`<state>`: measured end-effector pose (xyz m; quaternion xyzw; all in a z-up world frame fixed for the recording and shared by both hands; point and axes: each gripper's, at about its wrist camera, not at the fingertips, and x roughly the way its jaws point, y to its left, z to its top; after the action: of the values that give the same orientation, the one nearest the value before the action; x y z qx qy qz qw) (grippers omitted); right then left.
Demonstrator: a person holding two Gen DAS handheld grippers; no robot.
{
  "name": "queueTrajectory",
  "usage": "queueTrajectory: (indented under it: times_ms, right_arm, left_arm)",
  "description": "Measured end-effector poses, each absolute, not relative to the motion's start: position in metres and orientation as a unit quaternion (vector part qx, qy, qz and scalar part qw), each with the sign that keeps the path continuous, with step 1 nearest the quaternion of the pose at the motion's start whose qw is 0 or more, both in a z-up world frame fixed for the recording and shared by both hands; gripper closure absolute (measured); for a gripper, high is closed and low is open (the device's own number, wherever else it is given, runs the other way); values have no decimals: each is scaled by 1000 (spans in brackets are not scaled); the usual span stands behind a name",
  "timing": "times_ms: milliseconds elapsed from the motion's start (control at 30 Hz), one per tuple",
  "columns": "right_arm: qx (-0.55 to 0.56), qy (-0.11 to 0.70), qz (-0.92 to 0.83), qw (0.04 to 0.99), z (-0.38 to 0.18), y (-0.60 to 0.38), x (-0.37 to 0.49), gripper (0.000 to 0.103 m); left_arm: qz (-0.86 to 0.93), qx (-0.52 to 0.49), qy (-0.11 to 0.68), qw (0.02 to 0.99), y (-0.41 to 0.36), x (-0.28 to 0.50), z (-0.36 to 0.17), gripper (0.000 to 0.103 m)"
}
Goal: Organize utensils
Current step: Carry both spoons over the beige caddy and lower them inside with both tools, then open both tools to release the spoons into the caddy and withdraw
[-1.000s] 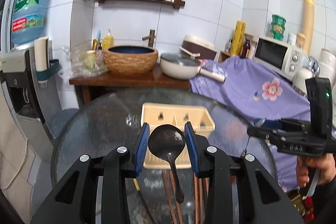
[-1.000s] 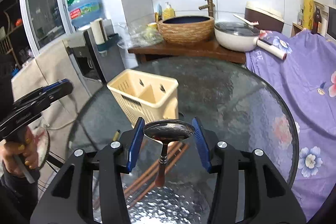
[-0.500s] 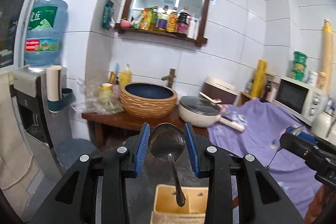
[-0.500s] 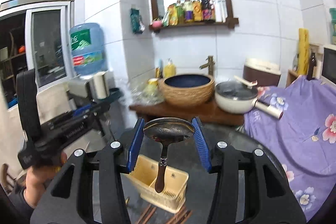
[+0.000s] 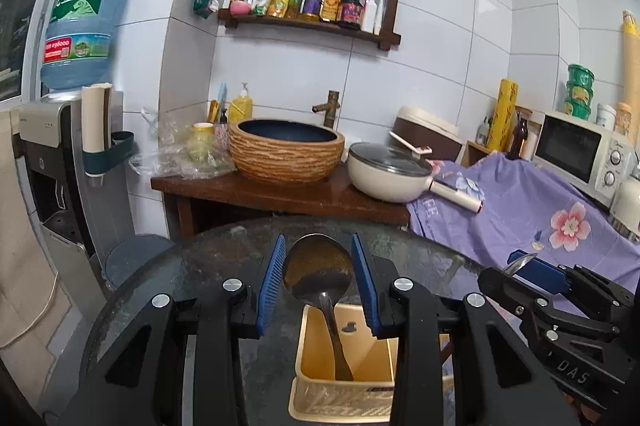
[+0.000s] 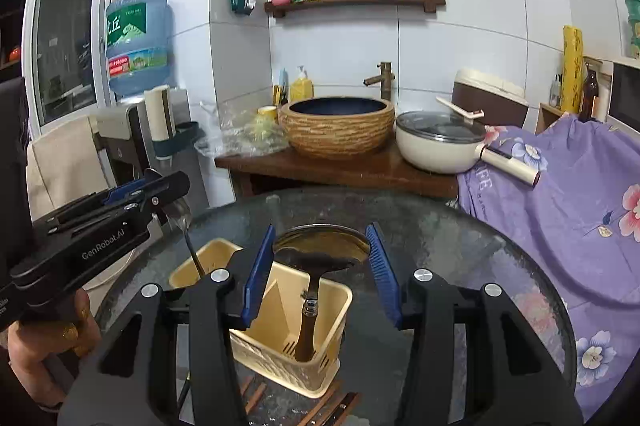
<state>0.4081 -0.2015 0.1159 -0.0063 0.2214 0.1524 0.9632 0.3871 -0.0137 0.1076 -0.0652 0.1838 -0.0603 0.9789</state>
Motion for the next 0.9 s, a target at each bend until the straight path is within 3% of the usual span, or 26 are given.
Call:
queueTrajectory:
  times_ms: [600, 667, 733, 767, 900]
  right_arm:
    - [-46, 230, 153, 960, 85, -193, 399, 55]
    - [-48, 224, 149, 962, 85, -194, 397, 53]
    - [-48, 219, 147, 963, 87, -195, 393, 40]
    - [-46, 216, 147, 964, 89, -197, 392, 37]
    - [-28, 202, 145, 968, 95, -208, 379, 34]
  left_arm:
    - [-71, -37, 223, 972, -23, 388, 76, 68]
    - [-70, -40, 225, 971, -21, 388, 76, 62]
    - [-68, -48, 223, 971, -18, 385, 78, 46]
    - [-69, -51, 221, 971, -17, 384, 79, 44]
    - [-73, -71, 217, 971, -6, 371, 84, 28]
